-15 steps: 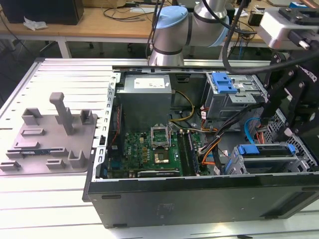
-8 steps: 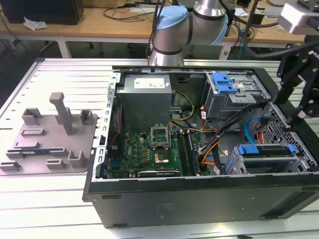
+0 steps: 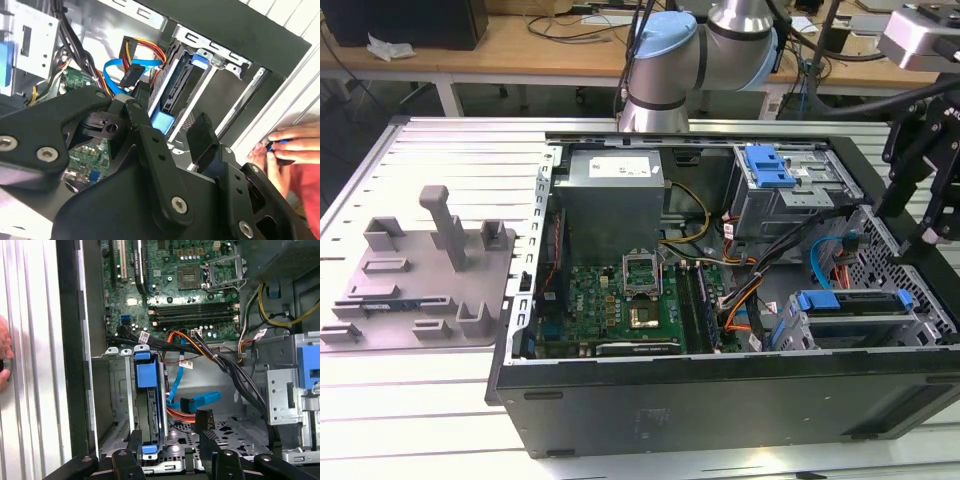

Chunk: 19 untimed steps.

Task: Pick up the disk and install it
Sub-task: 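Insert the first disk wire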

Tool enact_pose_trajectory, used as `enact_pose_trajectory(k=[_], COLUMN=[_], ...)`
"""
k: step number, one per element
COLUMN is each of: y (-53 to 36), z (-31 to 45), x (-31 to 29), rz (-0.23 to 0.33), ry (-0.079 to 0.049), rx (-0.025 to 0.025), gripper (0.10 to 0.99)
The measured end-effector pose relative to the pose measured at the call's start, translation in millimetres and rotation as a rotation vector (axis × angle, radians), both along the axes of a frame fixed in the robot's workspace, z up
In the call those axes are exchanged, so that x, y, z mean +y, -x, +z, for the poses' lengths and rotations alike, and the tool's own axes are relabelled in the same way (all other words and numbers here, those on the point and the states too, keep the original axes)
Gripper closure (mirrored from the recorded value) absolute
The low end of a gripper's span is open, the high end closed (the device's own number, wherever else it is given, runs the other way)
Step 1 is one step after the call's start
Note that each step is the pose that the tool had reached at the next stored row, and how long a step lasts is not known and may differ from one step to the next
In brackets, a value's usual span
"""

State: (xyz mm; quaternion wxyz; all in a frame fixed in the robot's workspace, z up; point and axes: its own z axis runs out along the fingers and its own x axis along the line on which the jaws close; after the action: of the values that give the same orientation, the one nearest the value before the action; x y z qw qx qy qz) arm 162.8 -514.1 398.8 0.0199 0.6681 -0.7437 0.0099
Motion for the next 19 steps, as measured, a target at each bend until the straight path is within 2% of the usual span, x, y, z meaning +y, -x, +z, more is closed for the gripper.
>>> enact_pose_trajectory(k=[2, 3, 5, 7, 11, 12, 16, 19], y=[-0.1, 0.0, -0.1, 0.0, 1.1, 1.8, 3.9, 6.4], z=[-1.6, -1.8, -2.2, -2.6, -4.0, -4.6, -5.9, -8.3], x=[0.2, 2.3, 6.4, 12.9, 27.2, 31.3, 41.9, 59.0], rz=[-0.029, -0.031, -0.031, -0.031, -0.031, -0.031, -0.030, -0.029], ry=[0.010, 0.022, 0.033, 0.045, 0.083, 0.100, 0.151, 0.207], rx=[-0.0040, -0.0154, -0.0241, -0.0296, -0.0379, -0.0392, -0.0419, -0.0460], gripper=[0.510, 0.510, 0.510, 0.510, 0.510, 0.510, 0.510, 0.525])
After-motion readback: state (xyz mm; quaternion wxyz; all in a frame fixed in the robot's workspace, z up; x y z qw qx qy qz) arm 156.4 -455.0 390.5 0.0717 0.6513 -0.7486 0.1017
